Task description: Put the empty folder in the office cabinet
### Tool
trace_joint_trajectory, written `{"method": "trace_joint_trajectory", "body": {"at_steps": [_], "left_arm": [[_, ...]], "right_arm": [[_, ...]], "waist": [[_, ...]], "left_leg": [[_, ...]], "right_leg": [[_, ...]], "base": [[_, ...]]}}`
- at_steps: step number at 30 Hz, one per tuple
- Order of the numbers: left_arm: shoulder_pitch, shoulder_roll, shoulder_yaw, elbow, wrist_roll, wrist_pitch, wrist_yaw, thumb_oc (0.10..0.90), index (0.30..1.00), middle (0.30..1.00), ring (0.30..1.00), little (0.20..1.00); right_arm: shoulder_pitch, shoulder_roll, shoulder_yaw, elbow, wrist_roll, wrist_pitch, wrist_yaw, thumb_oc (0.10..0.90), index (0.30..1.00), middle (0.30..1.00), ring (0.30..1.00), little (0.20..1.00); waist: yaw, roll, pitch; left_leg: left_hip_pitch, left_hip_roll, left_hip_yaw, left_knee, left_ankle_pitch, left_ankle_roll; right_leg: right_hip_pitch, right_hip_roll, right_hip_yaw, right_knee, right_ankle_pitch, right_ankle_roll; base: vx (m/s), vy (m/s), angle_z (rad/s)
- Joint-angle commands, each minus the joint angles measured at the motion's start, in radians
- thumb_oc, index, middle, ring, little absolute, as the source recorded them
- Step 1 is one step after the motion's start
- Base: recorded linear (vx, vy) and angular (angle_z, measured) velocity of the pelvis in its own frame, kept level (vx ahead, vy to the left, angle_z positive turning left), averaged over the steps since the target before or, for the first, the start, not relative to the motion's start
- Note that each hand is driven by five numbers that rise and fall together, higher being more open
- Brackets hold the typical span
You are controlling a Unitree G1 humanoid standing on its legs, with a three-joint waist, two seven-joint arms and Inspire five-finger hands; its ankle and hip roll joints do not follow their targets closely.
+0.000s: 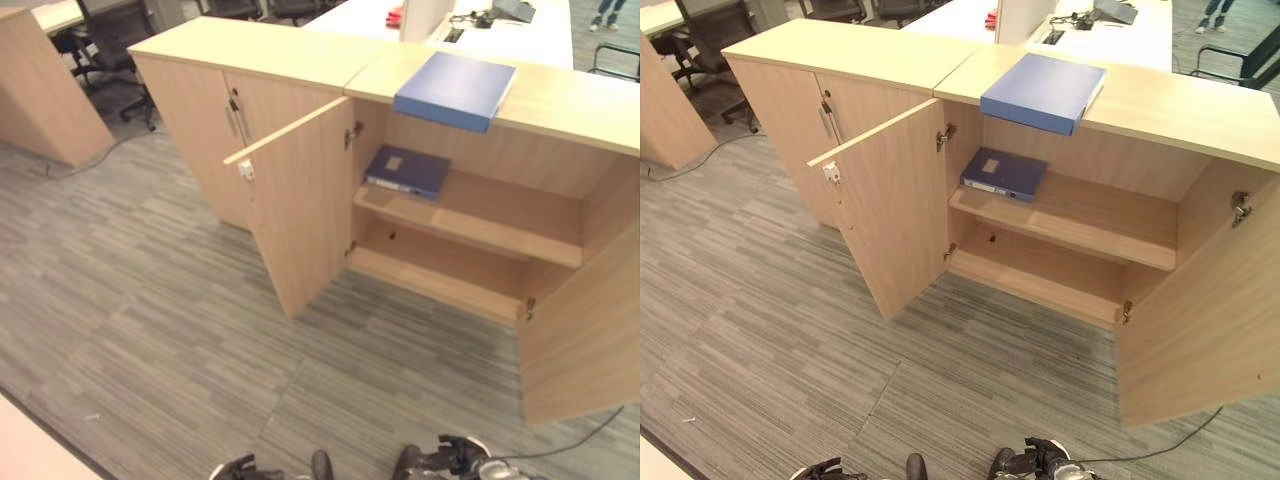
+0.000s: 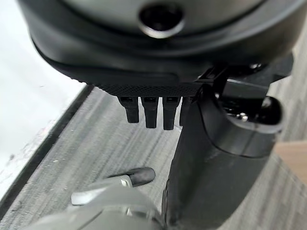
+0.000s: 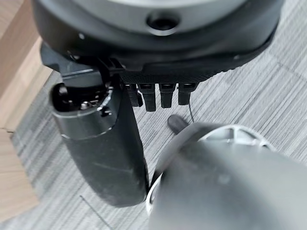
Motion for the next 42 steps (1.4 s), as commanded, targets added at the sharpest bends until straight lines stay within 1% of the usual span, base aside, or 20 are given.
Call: {"method": "trace_joint_trajectory", "body": {"at_steps": [1,2,6,9,11,12,13,15,17,19,21,23,25,27,31,33,34,37,41,42], "left_arm": [[-0.02,0.004,-0.037,0.007,-0.004,-0.004,0.012,0.8,0.9,0.9,0.9,0.9],[-0.02,0.004,-0.038,0.007,-0.004,-0.004,0.012,0.8,0.9,0.9,0.9,0.9],[-0.049,0.0,-0.107,-0.076,0.016,-0.02,0.017,0.8,0.9,0.9,0.9,0.9],[-0.038,0.013,-0.107,-0.11,0.025,-0.023,0.02,0.8,0.9,0.9,0.9,0.9],[-0.022,0.021,-0.103,-0.158,0.019,-0.02,0.018,0.8,0.9,0.9,0.9,0.9],[-0.014,0.025,-0.102,-0.177,0.019,-0.018,0.019,0.8,0.9,0.9,0.9,0.9],[0.003,0.026,-0.102,-0.199,0.018,-0.019,0.023,0.8,0.9,0.9,0.9,0.9],[0.008,0.025,-0.101,-0.209,0.015,-0.02,0.024,0.8,0.9,0.9,0.9,0.9],[0.025,0.033,-0.1,-0.248,0.01,-0.021,0.02,0.8,0.9,0.9,0.9,0.9],[0.044,0.044,-0.098,-0.277,0.01,-0.022,0.015,0.8,0.9,0.9,0.9,0.9],[0.057,0.052,-0.095,-0.307,0.004,-0.025,0.014,0.8,0.9,0.9,0.9,0.9],[0.059,0.051,-0.095,-0.331,0.0,-0.031,0.015,0.8,0.9,0.9,0.9,0.9],[0.072,0.041,-0.093,-0.326,-0.001,-0.031,0.005,0.8,0.9,0.9,0.9,0.9],[0.074,0.031,-0.092,-0.304,0.002,-0.033,0.006,0.8,0.9,0.9,0.9,0.9],[0.069,0.024,-0.097,-0.262,0.019,-0.035,0.003,0.8,0.9,0.9,0.9,0.9],[0.059,0.008,-0.092,-0.174,0.038,-0.036,0.006,0.8,0.9,0.9,0.9,0.9],[0.059,0.008,-0.092,-0.174,0.038,-0.036,0.006,0.8,0.9,0.9,0.9,0.9],[0.044,0.001,-0.103,-0.075,0.087,-0.033,0.01,0.8,0.9,0.9,0.9,0.9],[0.047,0.0,-0.11,-0.065,0.107,-0.031,0.008,0.8,0.9,0.9,0.9,0.9],[0.047,-0.001,-0.11,-0.065,0.107,-0.031,0.008,0.8,0.9,0.9,0.9,0.9]], "right_arm": [[0.034,-0.047,0.006,0.074,0.008,0.011,-0.035,0.8,0.9,0.9,0.9,0.9],[0.034,-0.047,0.005,0.074,0.008,0.011,-0.035,0.8,0.9,0.9,0.9,0.9],[0.031,-0.059,0.016,0.07,0.019,0.005,-0.045,0.8,0.9,0.9,0.9,0.9],[0.027,-0.048,0.048,0.069,0.007,0.001,-0.044,0.8,0.9,0.9,0.9,0.9],[0.029,-0.048,0.062,0.066,-0.002,0.004,-0.044,0.8,0.9,0.9,0.9,0.9],[0.027,-0.051,0.069,0.062,-0.009,0.005,-0.045,0.8,0.9,0.9,0.9,0.9],[0.026,-0.063,0.074,0.056,-0.015,0.009,-0.045,0.8,0.9,0.9,0.9,0.9],[0.024,-0.067,0.072,0.055,-0.016,0.01,-0.044,0.8,0.9,0.9,0.9,0.9],[0.023,-0.074,0.067,0.055,-0.019,0.012,-0.044,0.8,0.9,0.9,0.9,0.9],[0.025,-0.082,0.066,0.049,-0.018,0.009,-0.044,0.8,0.9,0.9,0.9,0.9],[0.024,-0.087,0.063,0.047,-0.014,0.002,-0.048,0.8,0.9,0.9,0.9,0.9],[0.026,-0.09,0.057,0.048,-0.017,-0.002,-0.051,0.8,0.9,0.9,0.9,0.9],[0.029,-0.091,0.056,0.052,-0.034,0.001,-0.047,0.8,0.9,0.9,0.9,0.9],[0.041,-0.081,0.049,0.06,-0.044,0.003,-0.043,0.8,0.9,0.9,0.9,0.9],[0.057,-0.063,0.041,0.07,-0.045,0.005,-0.037,0.8,0.9,0.9,0.9,0.9],[0.067,-0.041,0.05,0.086,-0.065,0.009,-0.025,0.8,0.9,0.9,0.9,0.9],[0.067,-0.041,0.05,0.086,-0.065,0.009,-0.025,0.8,0.9,0.9,0.9,0.9],[0.065,-0.025,0.06,0.077,-0.072,0.011,-0.016,0.8,0.9,0.9,0.9,0.9],[0.064,-0.023,0.071,0.056,-0.091,0.009,-0.013,0.8,0.9,0.9,0.9,0.9],[0.064,-0.023,0.071,0.056,-0.091,0.009,-0.013,0.8,0.9,0.9,0.9,0.9]], "waist": [[-0.024,-0.015,0.024],[-0.025,-0.014,0.023],[-0.039,0.012,0.012],[-0.015,-0.009,0.02],[0.014,-0.035,0.046],[0.028,-0.043,0.056],[0.052,-0.057,0.073],[0.059,-0.057,0.076],[0.075,-0.06,0.072],[0.09,-0.057,0.065],[0.114,-0.037,0.063],[0.125,-0.011,0.064],[0.129,0.004,0.051],[0.121,0.006,0.027],[0.119,-0.006,-0.006],[0.118,-0.018,-0.042],[0.118,-0.018,-0.042],[0.103,-0.028,-0.072],[0.091,-0.025,-0.077],[0.092,-0.024,-0.079]], "left_leg": [[0.207,0.089,-0.01,-0.05,-0.047,-0.083],[0.206,0.089,-0.011,-0.05,-0.047,-0.083],[0.218,0.159,-0.008,-0.05,0.087,-0.131],[0.168,0.215,-0.01,0.157,0.193,-0.135],[0.102,0.233,-0.038,0.336,0.233,-0.097],[0.065,0.227,-0.056,0.412,0.224,-0.077],[-0.041,0.166,-0.103,0.524,0.14,-0.041],[-0.085,0.149,-0.11,0.538,0.108,-0.039],[-0.118,0.113,-0.108,0.427,0.065,-0.046],[-0.151,0.065,-0.125,0.293,0.073,-0.054],[-0.166,0.016,-0.184,0.073,0.182,-0.077],[-0.206,-0.014,-0.22,-0.042,0.244,-0.09],[-0.208,-0.02,-0.246,-0.05,0.228,-0.088],[-0.182,-0.016,-0.251,-0.05,0.251,-0.085],[-0.143,-0.025,-0.224,-0.05,0.239,-0.066],[-0.098,-0.048,-0.181,-0.05,0.195,-0.033],[-0.098,-0.048,-0.181,-0.05,0.196,-0.033],[-0.039,-0.098,-0.139,-0.05,0.136,0.013],[0.019,-0.152,-0.132,-0.05,0.082,0.062],[0.017,-0.151,-0.132,-0.05,0.082,0.061]], "right_leg": [[-0.038,-0.021,0.01,-0.027,0.101,0.02],[-0.039,-0.022,0.009,-0.026,0.1,0.019],[-0.045,0.035,0.01,0.014,0.022,-0.025],[0.037,0.106,0.038,-0.044,-0.027,-0.08],[0.098,0.141,0.062,-0.085,-0.043,-0.118],[0.123,0.15,0.071,-0.097,-0.055,-0.132],[0.156,0.147,0.105,-0.113,-0.064,-0.14],[0.167,0.146,0.118,-0.114,-0.07,-0.136],[0.196,0.136,0.143,-0.132,-0.07,-0.118],[0.219,0.137,0.161,-0.146,-0.075,-0.109],[0.253,0.155,0.186,-0.138,-0.091,-0.108],[0.28,0.174,0.204,-0.129,-0.101,-0.112],[0.29,0.185,0.24,-0.116,-0.111,-0.1],[0.324,0.185,0.262,-0.133,-0.117,-0.088],[0.353,0.149,0.282,-0.156,-0.112,-0.06],[0.361,0.089,0.29,-0.149,-0.082,-0.02],[0.361,0.089,0.29,-0.149,-0.081,-0.02],[0.345,0.011,0.303,-0.094,0.013,0.023],[0.293,-0.067,0.305,0.062,0.14,0.044],[0.291,-0.065,0.305,0.06,0.142,0.043]], "base": [[0.2,-0.195,0.47],[0.32,-0.3,0.56],[0.23,-0.224,0.2],[0.16,-0.283,-0.21],[0.14,-0.303,-0.49],[0.13,-0.242,-0.76],[0.09,-0.135,-0.72],[0.08,-0.018,-0.76],[0.16,0.084,-0.39],[0.19,0.135,-0.36],[0.25,0.141,-0.21],[0.21,0.167,-0.36],[0.24,0.17,-0.66],[0.32,0.191,-0.8],[0.29,0.201,-0.55],[0.31,0.263,-0.18],[0.31,0.283,-0.17],[0.31,0.336,-0.34],[0.17,0.226,-0.21],[0.14,0.261,0.08]]}}
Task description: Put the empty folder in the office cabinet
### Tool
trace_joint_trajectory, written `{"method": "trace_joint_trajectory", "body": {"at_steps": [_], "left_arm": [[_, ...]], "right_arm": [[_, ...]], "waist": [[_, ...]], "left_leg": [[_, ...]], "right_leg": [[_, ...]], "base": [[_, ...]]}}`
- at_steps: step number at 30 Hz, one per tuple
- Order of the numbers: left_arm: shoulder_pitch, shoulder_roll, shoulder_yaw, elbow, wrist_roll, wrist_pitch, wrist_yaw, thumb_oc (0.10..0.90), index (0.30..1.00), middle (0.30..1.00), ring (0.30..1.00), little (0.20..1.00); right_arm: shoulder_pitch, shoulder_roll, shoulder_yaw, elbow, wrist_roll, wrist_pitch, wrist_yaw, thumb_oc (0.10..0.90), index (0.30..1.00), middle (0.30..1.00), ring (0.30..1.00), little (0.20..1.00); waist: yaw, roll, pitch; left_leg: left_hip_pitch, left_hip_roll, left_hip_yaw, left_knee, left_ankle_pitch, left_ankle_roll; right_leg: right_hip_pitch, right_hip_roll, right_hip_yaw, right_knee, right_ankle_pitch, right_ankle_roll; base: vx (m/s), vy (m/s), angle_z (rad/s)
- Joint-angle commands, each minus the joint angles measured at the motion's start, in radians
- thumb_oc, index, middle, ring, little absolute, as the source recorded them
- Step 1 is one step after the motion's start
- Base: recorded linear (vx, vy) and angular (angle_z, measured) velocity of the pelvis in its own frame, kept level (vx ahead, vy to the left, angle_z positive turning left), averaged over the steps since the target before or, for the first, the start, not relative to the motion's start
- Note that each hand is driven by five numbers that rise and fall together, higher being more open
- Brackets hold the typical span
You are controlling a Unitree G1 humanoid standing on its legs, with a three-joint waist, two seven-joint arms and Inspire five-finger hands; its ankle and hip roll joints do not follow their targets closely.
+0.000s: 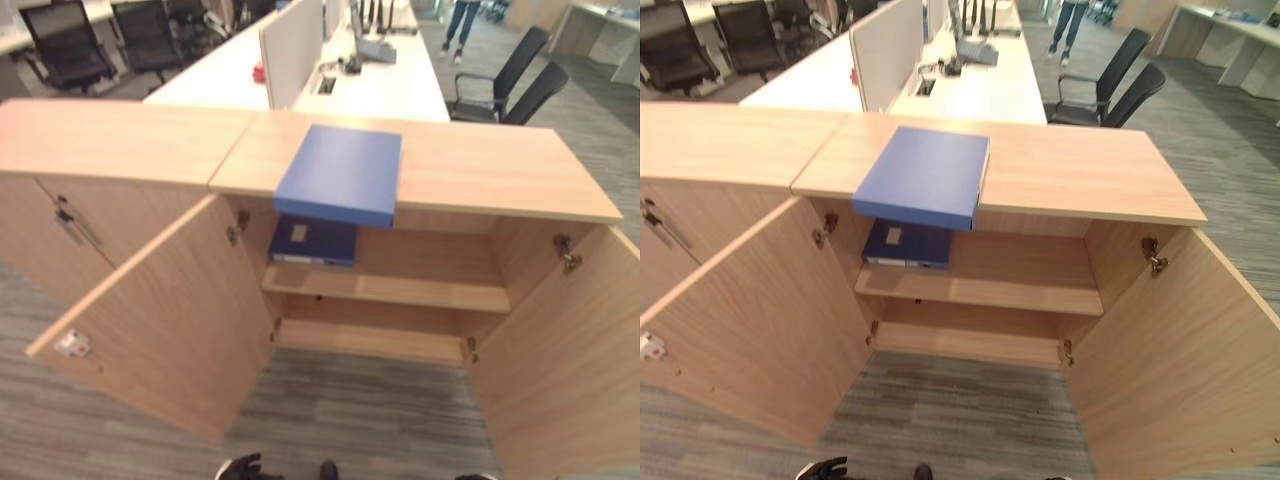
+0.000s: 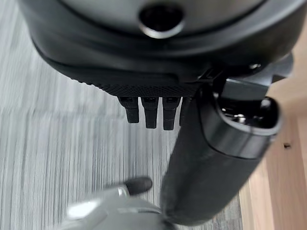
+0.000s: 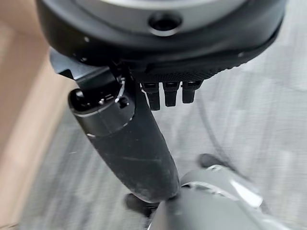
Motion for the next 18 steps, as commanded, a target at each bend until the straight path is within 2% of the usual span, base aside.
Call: {"method": "trace_joint_trajectory", "body": {"at_steps": [1,2,3,4,5,7,8,9,10,11,12,14,15,17,18], "left_arm": [[0.01,0.014,0.016,-0.054,0.033,-0.013,-0.013,0.8,0.9,0.9,0.9,0.9],[0.02,0.02,0.016,-0.082,0.024,-0.013,-0.017,0.8,0.9,0.9,0.9,0.9],[0.021,0.02,0.016,-0.082,0.024,-0.013,-0.017,0.8,0.9,0.9,0.9,0.9],[0.042,0.036,0.028,-0.188,-0.034,-0.015,-0.032,0.8,0.9,0.9,0.9,0.9],[0.064,0.048,0.037,-0.273,-0.07,-0.012,-0.038,0.8,0.9,0.9,0.9,0.9],[0.098,0.073,0.063,-0.447,-0.163,-0.016,-0.049,0.8,0.9,0.9,0.9,0.9],[0.113,0.084,0.074,-0.53,-0.196,-0.018,-0.051,0.8,0.9,0.9,0.9,0.9],[0.127,0.096,0.082,-0.613,-0.228,-0.022,-0.05,0.8,0.9,0.9,0.9,0.9],[0.141,0.109,0.094,-0.686,-0.246,-0.023,-0.053,0.8,0.9,0.9,0.9,0.9],[0.144,0.11,0.095,-0.69,-0.246,-0.02,-0.053,0.8,0.9,0.9,0.9,0.9],[0.139,0.121,0.109,-0.76,-0.263,-0.026,-0.053,0.8,0.9,0.9,0.9,0.9],[0.148,0.119,0.119,-0.786,-0.265,-0.025,-0.051,0.8,0.9,0.9,0.9,0.9],[0.155,0.12,0.133,-0.856,-0.275,-0.029,-0.05,0.8,0.9,0.9,0.9,0.9],[0.162,0.123,0.144,-0.896,-0.274,-0.034,-0.051,0.8,0.9,0.9,0.9,0.9],[0.18,0.134,0.165,-0.984,-0.272,-0.04,-0.054,0.8,0.9,0.9,0.9,0.9]], "right_arm": [[-0.019,-0.014,0.023,-0.011,-0.027,0.001,0.02,0.8,0.9,0.9,0.9,0.9],[-0.02,-0.014,0.023,-0.018,-0.026,-0.001,0.016,0.8,0.9,0.9,0.9,0.9],[-0.019,-0.014,0.023,-0.017,-0.026,-0.001,0.017,0.8,0.9,0.9,0.9,0.9],[-0.019,-0.011,0.02,-0.033,-0.02,-0.007,0.012,0.8,0.9,0.9,0.9,0.9],[-0.015,-0.008,0.02,-0.046,-0.017,-0.009,0.01,0.8,0.9,0.9,0.9,0.9],[-0.012,-0.009,0.024,-0.074,-0.015,-0.012,0.013,0.8,0.9,0.9,0.9,0.9],[-0.013,-0.012,0.022,-0.087,-0.011,-0.012,0.015,0.8,0.9,0.9,0.9,0.9],[-0.019,-0.012,0.02,-0.1,-0.007,-0.012,0.015,0.8,0.9,0.9,0.9,0.9],[-0.028,-0.014,0.013,-0.11,-0.001,-0.01,0.016,0.8,0.9,0.9,0.9,0.9],[-0.028,-0.014,0.014,-0.11,-0.001,-0.01,0.016,0.8,0.9,0.9,0.9,0.9],[-0.036,-0.011,0.001,-0.114,0.008,-0.007,0.012,0.8,0.9,0.9,0.9,0.9],[-0.034,-0.005,0.006,-0.112,0.002,-0.004,0.013,0.8,0.9,0.9,0.9,0.9],[-0.033,0.0,0.006,-0.113,-0.006,0.004,0.018,0.8,0.9,0.9,0.9,0.9],[-0.03,-0.001,0.01,-0.12,-0.014,0.003,0.02,0.8,0.9,0.9,0.9,0.9],[-0.026,-0.006,0.005,-0.123,-0.018,0.003,0.016,0.8,0.9,0.9,0.9,0.9]], "waist": [[0.037,0.006,0.038],[0.037,0.013,0.046],[0.037,0.005,0.048],[0.048,0.017,0.058],[0.051,0.016,0.065],[0.048,0.03,0.081],[0.044,0.036,0.09],[0.036,0.041,0.102],[0.031,0.039,0.116],[0.03,0.042,0.117],[0.019,0.026,0.127],[0.023,0.018,0.126],[0.027,0.013,0.107],[0.027,0.007,0.096],[0.026,0.0,0.084]], "left_leg": [[-0.022,-0.008,-0.029,-0.001,-0.033,-0.051],[-0.008,-0.016,-0.027,-0.001,-0.041,-0.039],[0.002,-0.024,-0.032,-0.001,-0.055,-0.043],[0.025,-0.022,-0.02,-0.001,-0.073,-0.032],[0.042,-0.022,-0.009,-0.001,-0.085,-0.03],[0.052,0.005,-0.003,-0.001,-0.091,-0.042],[0.052,0.018,-0.007,-0.001,-0.088,-0.051],[0.053,0.026,-0.013,-0.001,-0.083,-0.059],[0.058,0.031,-0.023,-0.001,-0.081,-0.069],[0.061,0.035,-0.023,-0.001,-0.082,-0.07],[0.053,0.034,-0.027,-0.001,-0.069,-0.08],[0.057,0.036,-0.019,-0.001,-0.072,-0.082],[0.046,0.051,-0.003,-0.001,-0.072,-0.096],[0.039,0.056,-0.001,-0.001,-0.069,-0.099],[0.031,0.068,-0.002,-0.001,-0.066,-0.11]], "right_leg": [[-0.04,-0.08,0.003,-0.09,0.386,0.024],[-0.053,-0.093,-0.006,-0.036,0.403,0.018],[-0.048,-0.1,0.005,-0.028,0.392,0.032],[-0.065,-0.124,-0.052,0.04,0.398,0.03],[-0.083,-0.144,-0.075,0.071,0.383,0.037],[-0.143,-0.112,-0.116,0.055,0.288,0.011],[-0.167,-0.08,-0.125,0.011,0.244,0.001],[-0.196,-0.04,-0.122,-0.05,0.229,-0.005],[-0.212,0.006,-0.111,-0.162,0.23,0.0],[-0.204,0.012,-0.114,-0.173,0.235,-0.002],[-0.176,0.068,-0.07,-0.375,0.26,0.01],[-0.141,0.081,-0.071,-0.427,0.273,0.009],[-0.123,0.098,-0.074,-0.488,0.284,0.009],[-0.117,0.11,-0.068,-0.515,0.293,0.005],[-0.096,0.125,-0.077,-0.553,0.299,0.0]], "base": [[0.12,0.235,0.14],[0.17,0.23,0.06],[0.16,0.164,0.1],[0.16,0.125,0.08],[0.13,0.123,-0.08],[0.03,-0.048,-0.16],[-0.01,-0.152,0.02],[-0.01,-0.22,0.08],[-0.01,-0.168,0.11],[0.01,-0.251,0.13],[0.05,-0.208,0.23],[0.07,-0.176,0.4],[0.09,-0.143,0.35],[0.09,-0.142,-0.17],[0.08,-0.136,-0.39]]}}
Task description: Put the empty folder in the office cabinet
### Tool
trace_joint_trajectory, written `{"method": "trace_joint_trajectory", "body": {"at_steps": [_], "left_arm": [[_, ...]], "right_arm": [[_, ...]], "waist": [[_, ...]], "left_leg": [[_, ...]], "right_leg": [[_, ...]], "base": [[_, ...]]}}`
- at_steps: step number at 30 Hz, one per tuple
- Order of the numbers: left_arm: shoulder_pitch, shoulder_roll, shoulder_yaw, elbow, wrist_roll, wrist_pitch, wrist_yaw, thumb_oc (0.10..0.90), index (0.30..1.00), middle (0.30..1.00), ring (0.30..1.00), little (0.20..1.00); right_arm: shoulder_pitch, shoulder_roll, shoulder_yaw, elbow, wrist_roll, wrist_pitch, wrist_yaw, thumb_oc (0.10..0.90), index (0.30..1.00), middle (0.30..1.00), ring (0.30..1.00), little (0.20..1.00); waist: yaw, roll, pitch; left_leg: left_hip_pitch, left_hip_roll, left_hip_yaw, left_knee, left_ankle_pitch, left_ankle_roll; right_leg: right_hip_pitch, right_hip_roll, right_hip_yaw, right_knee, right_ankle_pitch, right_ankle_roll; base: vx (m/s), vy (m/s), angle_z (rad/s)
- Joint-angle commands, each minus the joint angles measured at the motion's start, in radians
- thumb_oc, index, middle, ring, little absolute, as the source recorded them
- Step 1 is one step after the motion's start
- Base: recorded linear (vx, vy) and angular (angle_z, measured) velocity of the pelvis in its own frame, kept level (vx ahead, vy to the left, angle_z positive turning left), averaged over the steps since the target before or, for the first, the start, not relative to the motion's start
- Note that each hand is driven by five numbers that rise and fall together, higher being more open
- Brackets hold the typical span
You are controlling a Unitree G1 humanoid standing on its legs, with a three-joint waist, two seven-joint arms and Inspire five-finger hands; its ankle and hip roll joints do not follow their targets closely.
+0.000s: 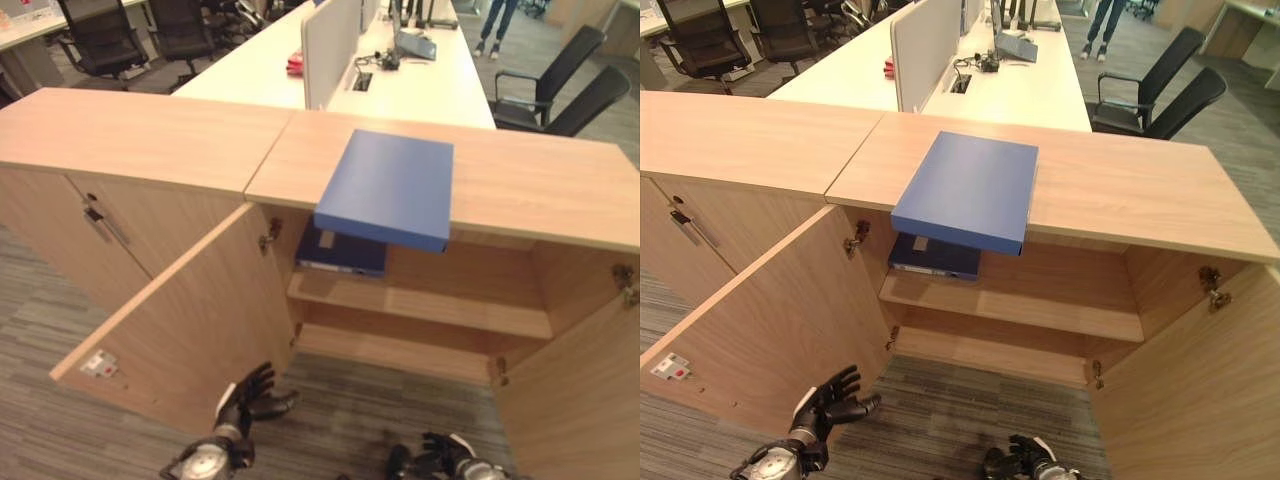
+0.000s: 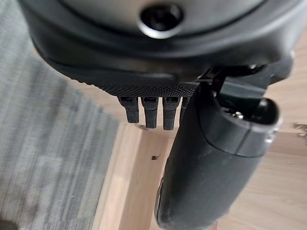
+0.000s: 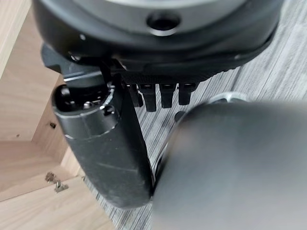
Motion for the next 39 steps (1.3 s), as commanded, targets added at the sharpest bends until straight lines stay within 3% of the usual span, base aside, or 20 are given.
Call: {"method": "trace_joint_trajectory", "body": {"at_steps": [1,3,6,11,16,23,29,39], "left_arm": [[-0.021,0.032,0.051,-0.165,-0.018,-0.071,-0.013,0.8,0.9,0.9,0.9,0.9],[-0.003,0.045,0.089,-0.307,0.029,-0.091,0.008,0.8,0.9,0.9,0.9,0.9],[-0.006,0.052,0.122,-0.383,0.089,-0.114,0.044,0.8,0.9,0.9,0.9,0.9],[-0.034,0.061,0.228,-0.542,0.327,-0.158,0.235,0.8,0.9,0.9,0.9,0.9],[-0.068,0.105,0.32,-0.618,0.645,-0.135,0.449,0.8,0.9,0.9,0.9,0.9],[-0.177,0.168,0.388,-0.705,0.836,-0.124,0.578,0.8,0.9,0.9,0.9,0.9],[-0.273,0.231,0.348,-0.728,0.924,-0.122,0.582,0.8,0.9,0.9,0.9,0.9],[-0.369,0.359,0.152,-0.712,0.919,-0.176,0.372,0.8,0.9,0.9,0.9,0.9]], "right_arm": [[-0.011,-0.07,0.022,0.06,-0.017,0.0,-0.017,0.8,0.9,0.9,0.9,0.9],[-0.006,-0.067,0.014,0.062,-0.006,-0.005,-0.022,0.8,0.9,0.9,0.9,0.9],[-0.001,-0.058,0.016,0.064,-0.002,-0.011,-0.029,0.8,0.9,0.9,0.9,0.9],[0.007,-0.019,0.037,0.105,-0.016,-0.012,-0.062,0.8,0.9,0.9,0.9,0.9],[0.012,0.015,0.044,0.142,-0.023,-0.014,-0.094,0.8,0.9,0.9,0.9,0.9],[0.019,0.041,0.057,0.186,-0.039,-0.012,-0.105,0.8,0.9,0.9,0.9,0.9],[0.015,0.052,0.076,0.208,-0.06,-0.007,-0.107,0.8,0.9,0.9,0.9,0.9],[0.004,0.035,0.091,0.201,-0.082,0.005,-0.077,0.8,0.9,0.9,0.9,0.9]], "waist": [[-0.007,-0.022,-0.01],[0.0,-0.026,-0.018],[0.005,-0.032,-0.022],[0.025,-0.038,-0.03],[0.034,-0.041,-0.041],[0.031,-0.048,-0.066],[0.023,-0.051,-0.082],[-0.026,-0.038,-0.106]], "left_leg": [[-0.072,0.072,-0.004,-0.032,0.03,-0.107],[-0.072,0.088,-0.007,-0.032,0.028,-0.12],[-0.073,0.093,-0.014,-0.032,0.029,-0.126],[-0.052,0.105,-0.026,-0.032,0.02,-0.141],[-0.035,0.111,-0.034,-0.032,0.015,-0.152],[-0.017,0.115,-0.029,-0.032,0.004,-0.158],[-0.008,0.114,-0.025,-0.032,-0.003,-0.159],[0.002,0.114,-0.002,-0.032,-0.016,-0.156]], "right_leg": [[0.213,0.044,-0.023,-0.358,0.179,0.031],[0.229,0.058,-0.03,-0.358,0.159,0.027],[0.235,0.066,-0.03,-0.358,0.149,0.023],[0.266,0.077,-0.044,-0.358,0.121,0.015],[0.288,0.084,-0.05,-0.358,0.105,0.012],[0.303,0.088,-0.044,-0.358,0.096,0.01],[0.312,0.09,-0.04,-0.358,0.093,0.008],[0.309,0.095,-0.013,-0.358,0.099,0.007]], "base": [[0.1,-0.178,-0.25],[0.07,-0.128,0.07],[0.06,-0.085,0.14],[0.07,-0.069,0.05],[0.05,-0.036,0.06],[0.03,-0.025,0.03],[0.0,0.0,0.0],[-0.01,0.002,-0.08]]}}
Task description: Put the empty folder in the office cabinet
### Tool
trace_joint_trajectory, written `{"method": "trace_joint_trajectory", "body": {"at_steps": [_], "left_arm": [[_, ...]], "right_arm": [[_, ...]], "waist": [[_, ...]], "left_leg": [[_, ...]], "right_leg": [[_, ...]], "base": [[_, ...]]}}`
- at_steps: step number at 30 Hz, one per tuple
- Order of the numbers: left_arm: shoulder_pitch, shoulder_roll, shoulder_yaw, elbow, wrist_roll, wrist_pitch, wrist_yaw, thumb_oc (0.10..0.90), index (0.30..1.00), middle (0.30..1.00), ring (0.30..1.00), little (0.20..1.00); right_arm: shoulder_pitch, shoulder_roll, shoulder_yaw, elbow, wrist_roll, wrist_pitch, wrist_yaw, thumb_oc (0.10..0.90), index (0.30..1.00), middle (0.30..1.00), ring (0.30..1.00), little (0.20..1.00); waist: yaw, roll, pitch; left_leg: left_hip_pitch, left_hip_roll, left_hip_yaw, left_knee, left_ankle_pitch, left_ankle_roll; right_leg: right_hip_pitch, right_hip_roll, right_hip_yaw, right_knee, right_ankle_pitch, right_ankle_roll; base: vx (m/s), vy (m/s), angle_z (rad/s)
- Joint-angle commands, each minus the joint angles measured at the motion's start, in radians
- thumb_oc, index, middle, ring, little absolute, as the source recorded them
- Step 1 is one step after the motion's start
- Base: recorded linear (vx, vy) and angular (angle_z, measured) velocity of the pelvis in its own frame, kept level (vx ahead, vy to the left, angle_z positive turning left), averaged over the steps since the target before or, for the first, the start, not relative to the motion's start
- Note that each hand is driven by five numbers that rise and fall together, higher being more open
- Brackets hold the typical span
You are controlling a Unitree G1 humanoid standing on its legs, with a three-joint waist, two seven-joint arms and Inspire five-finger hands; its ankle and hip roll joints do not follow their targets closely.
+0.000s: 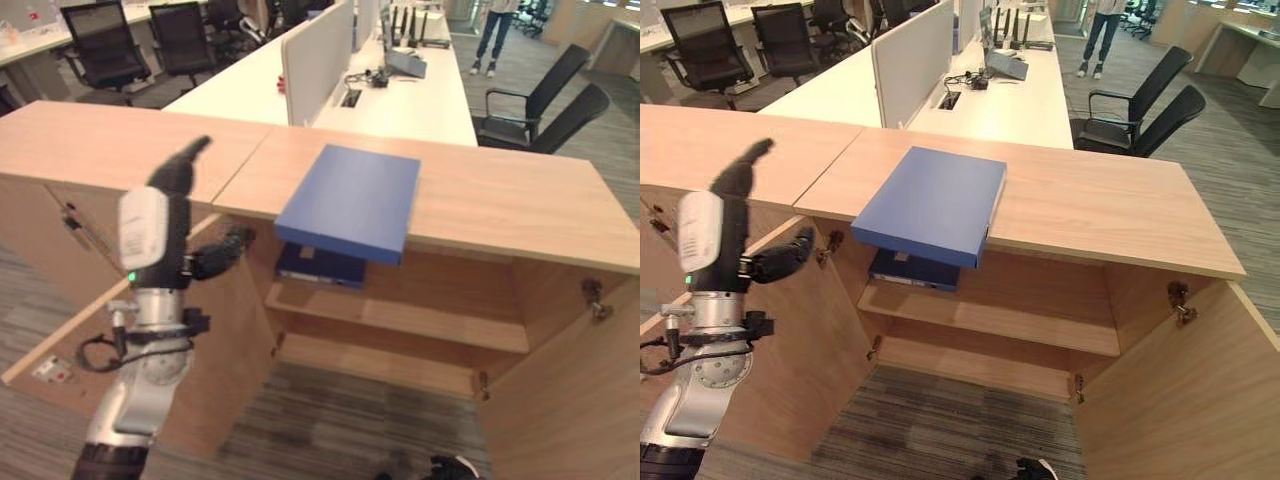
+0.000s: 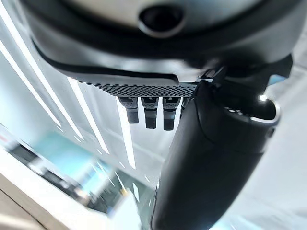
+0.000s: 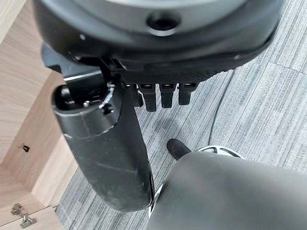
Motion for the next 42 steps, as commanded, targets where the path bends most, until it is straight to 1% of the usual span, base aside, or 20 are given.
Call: {"method": "trace_joint_trajectory", "body": {"at_steps": [1,5,13,15,19,22,23,25,28,32,33,39,42], "left_arm": [[-0.11,0.056,0.009,-0.094,0.033,-0.088,-0.025,0.8,0.9,0.9,0.9,0.9],[-0.105,0.076,-0.029,-0.109,0.041,-0.102,-0.068,0.8,0.9,0.9,0.9,0.9],[-0.081,0.075,-0.039,-0.119,0.035,-0.108,-0.092,0.8,0.9,0.9,0.9,0.9],[-0.091,0.078,-0.048,-0.103,0.054,-0.098,-0.09,0.8,0.9,0.9,0.9,0.9],[-0.149,0.091,-0.081,-0.056,0.117,-0.077,-0.064,0.8,0.9,0.9,0.9,0.9],[-0.277,0.125,-0.144,0.034,0.231,-0.033,-0.013,0.8,0.9,0.9,0.9,0.9],[-0.284,0.125,-0.151,0.041,0.234,-0.033,-0.008,0.8,0.9,0.9,0.9,0.9],[-0.374,0.136,-0.21,0.113,0.303,0.006,0.01,0.8,0.9,0.9,0.9,0.9],[-0.433,0.138,-0.26,0.167,0.343,0.025,0.009,0.8,0.9,0.9,0.9,0.9],[-0.459,0.135,-0.292,0.197,0.354,0.03,0.002,0.8,0.9,0.9,0.9,0.9],[-0.469,0.129,-0.314,0.228,0.363,0.039,-0.005,0.8,0.9,0.9,0.9,0.9],[-0.478,0.117,-0.338,0.293,0.369,0.06,-0.011,0.8,0.9,0.9,0.9,0.9],[-0.472,0.11,-0.333,0.3,0.356,0.063,-0.02,0.8,0.9,0.9,0.9,0.9]], "right_arm": [[0.002,0.003,0.065,0.048,-0.042,0.026,0.018,0.8,0.9,0.9,0.9,0.9],[0.005,0.001,0.064,0.046,-0.041,0.023,0.023,0.8,0.9,0.9,0.9,0.9],[0.013,0.001,0.057,0.054,-0.041,0.024,0.026,0.8,0.9,0.9,0.9,0.9],[0.017,0.001,0.057,0.055,-0.038,0.026,0.028,0.8,0.9,0.9,0.9,0.9],[0.02,0.0,0.061,0.054,-0.032,0.026,0.028,0.8,0.9,0.9,0.9,0.9],[0.018,-0.008,0.067,0.05,-0.029,0.027,0.025,0.8,0.9,0.9,0.9,0.9],[0.017,-0.007,0.065,0.05,-0.029,0.027,0.025,0.8,0.9,0.9,0.9,0.9],[0.02,-0.014,0.075,0.048,-0.029,0.025,0.021,0.8,0.9,0.9,0.9,0.9],[0.021,-0.021,0.08,0.052,-0.029,0.026,0.02,0.8,0.9,0.9,0.9,0.9],[0.024,-0.023,0.079,0.054,-0.027,0.026,0.021,0.8,0.9,0.9,0.9,0.9],[0.027,-0.027,0.078,0.055,-0.023,0.026,0.021,0.8,0.9,0.9,0.9,0.9],[0.029,-0.031,0.076,0.049,-0.02,0.025,0.021,0.8,0.9,0.9,0.9,0.9],[0.03,-0.034,0.072,0.048,-0.019,0.025,0.02,0.8,0.9,0.9,0.9,0.9]], "waist": [[-0.02,-0.018,-0.061],[-0.031,-0.017,-0.069],[-0.034,-0.018,-0.072],[-0.038,-0.019,-0.074],[-0.047,-0.018,-0.077],[-0.06,-0.016,-0.082],[-0.058,-0.016,-0.081],[-0.073,-0.013,-0.088],[-0.087,-0.01,-0.091],[-0.093,-0.009,-0.093],[-0.099,-0.007,-0.095],[-0.102,-0.006,-0.097],[-0.103,-0.007,-0.097]], "left_leg": [[-0.04,0.035,0.023,-0.027,-0.022,-0.062],[-0.034,0.037,0.032,-0.027,-0.029,-0.061],[-0.027,0.039,0.039,-0.027,-0.034,-0.061],[-0.025,0.04,0.041,-0.027,-0.034,-0.061],[-0.021,0.041,0.044,-0.027,-0.035,-0.062],[-0.019,0.042,0.05,-0.027,-0.038,-0.063],[-0.019,0.042,0.05,-0.027,-0.038,-0.062],[-0.015,0.042,0.057,-0.027,-0.043,-0.062],[-0.011,0.043,0.065,-0.027,-0.046,-0.061],[-0.009,0.044,0.071,-0.027,-0.049,-0.061],[-0.006,0.044,0.077,-0.027,-0.051,-0.061],[-0.001,0.046,0.083,-0.027,-0.054,-0.06],[0.001,0.046,0.085,-0.027,-0.054,-0.061]], "right_leg": [[0.079,-0.019,0.055,0.0,-0.097,0.081],[0.079,-0.016,0.067,0.0,-0.095,0.081],[0.082,-0.014,0.076,0.0,-0.095,0.082],[0.085,-0.012,0.079,0.0,-0.095,0.082],[0.087,-0.013,0.081,0.0,-0.095,0.082],[0.086,-0.013,0.087,0.0,-0.093,0.083],[0.086,-0.013,0.087,0.0,-0.093,0.083],[0.084,-0.012,0.096,0.0,-0.092,0.084],[0.083,-0.011,0.106,0.0,-0.09,0.085],[0.084,-0.012,0.11,0.0,-0.089,0.086],[0.084,-0.012,0.113,0.0,-0.09,0.087],[0.085,-0.011,0.119,0.0,-0.09,0.087],[0.086,-0.01,0.12,0.0,-0.091,0.086]], "base": [[0.0,0.006,-0.1],[0.01,0.006,-0.15],[0.0,0.001,-0.05],[0.0,0.0,0.0],[0.0,0.0,0.0],[0.0,0.0,0.0],[0.0,-0.001,-0.07],[0.0,-0.001,-0.09],[0.0,0.003,-0.15],[0.01,0.005,-0.1],[0.01,0.004,-0.11],[0.01,0.001,-0.05],[0.0,0.0,0.0]]}}
